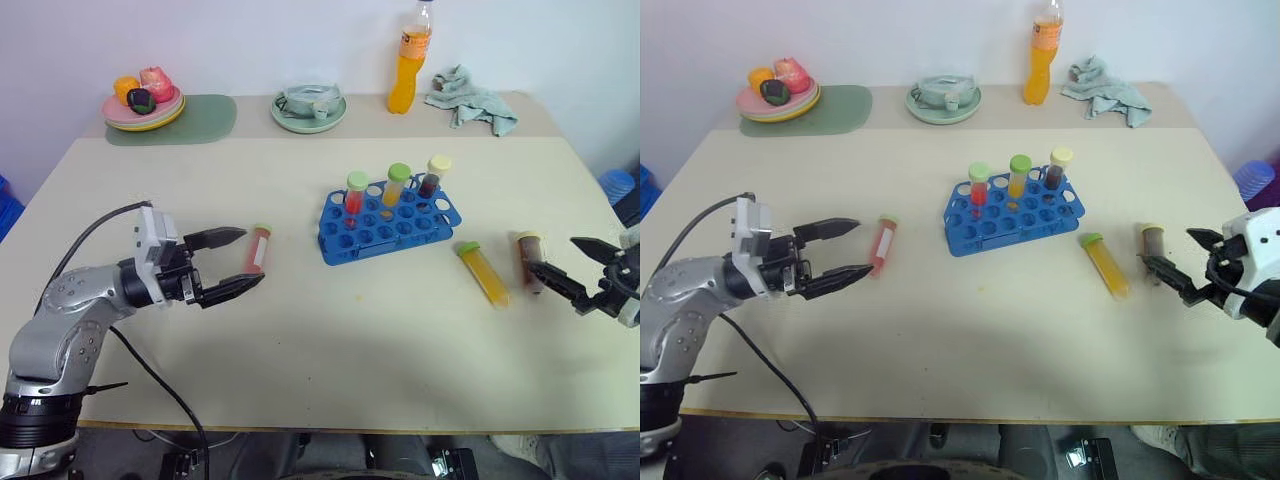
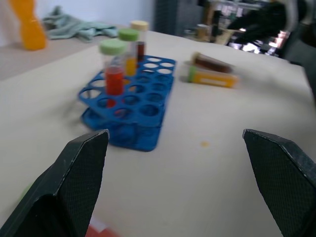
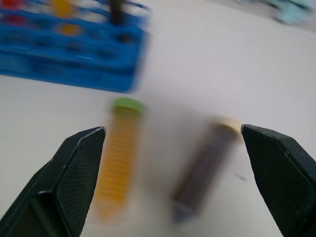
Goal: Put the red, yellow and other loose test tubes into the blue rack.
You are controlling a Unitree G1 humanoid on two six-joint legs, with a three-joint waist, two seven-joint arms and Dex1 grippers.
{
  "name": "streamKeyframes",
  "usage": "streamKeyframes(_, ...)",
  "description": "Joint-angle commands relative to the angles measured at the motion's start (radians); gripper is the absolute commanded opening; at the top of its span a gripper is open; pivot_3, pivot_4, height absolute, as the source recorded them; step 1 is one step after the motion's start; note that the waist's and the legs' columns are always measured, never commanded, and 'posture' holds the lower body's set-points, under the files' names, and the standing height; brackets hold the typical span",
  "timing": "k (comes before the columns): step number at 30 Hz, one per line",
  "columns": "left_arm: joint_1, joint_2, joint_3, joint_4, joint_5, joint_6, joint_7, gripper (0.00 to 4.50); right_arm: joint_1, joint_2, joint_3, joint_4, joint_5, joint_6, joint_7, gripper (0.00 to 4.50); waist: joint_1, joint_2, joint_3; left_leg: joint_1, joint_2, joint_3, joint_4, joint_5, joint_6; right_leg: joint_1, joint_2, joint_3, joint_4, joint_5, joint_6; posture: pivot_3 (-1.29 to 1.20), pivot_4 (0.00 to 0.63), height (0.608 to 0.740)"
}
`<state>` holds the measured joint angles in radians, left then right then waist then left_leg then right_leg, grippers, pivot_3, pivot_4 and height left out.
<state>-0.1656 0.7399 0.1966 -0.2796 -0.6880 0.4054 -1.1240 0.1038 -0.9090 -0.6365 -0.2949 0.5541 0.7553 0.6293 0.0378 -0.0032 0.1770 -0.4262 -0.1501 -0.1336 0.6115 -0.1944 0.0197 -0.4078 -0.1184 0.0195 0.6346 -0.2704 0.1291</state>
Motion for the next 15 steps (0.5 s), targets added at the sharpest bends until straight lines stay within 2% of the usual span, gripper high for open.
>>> streamKeyframes(1,-0.035,0.02,-0.02,-0.027,-0.004,-0.024,-0.057,4.44,-0.08,-0.055,0.024,0.014,0.029,0.17,-0.048,4.5,-0.002,0.0,0.0,0.0,0.0,0.0,0.0,0.0,0.0,0.0,0.0,0.0,0.0,0.0,0.0,0.0,0.15,0.739)
streamKeyframes(8,-0.076,0.032,-0.105,-0.025,0.064,-0.085,-0.14,4.44,-0.308,-0.075,0.193,0.17,0.033,0.378,-0.065,4.5,-0.002,0.001,0.0,0.0,0.0,0.001,0.0,0.0,0.0,0.0,0.0,0.0,-0.001,0.0,0.0,0.0,0.15,0.739)
streamKeyframes(15,-0.093,0.015,-0.126,-0.036,0.071,-0.089,-0.129,4.44,-0.511,-0.034,0.334,0.364,-0.029,0.438,-0.104,4.5,-0.003,0.001,0.001,-0.001,0.0,0.001,0.0,0.0,0.001,0.0,0.0,0.0,-0.001,0.001,0.0,0.0,0.15,0.739)
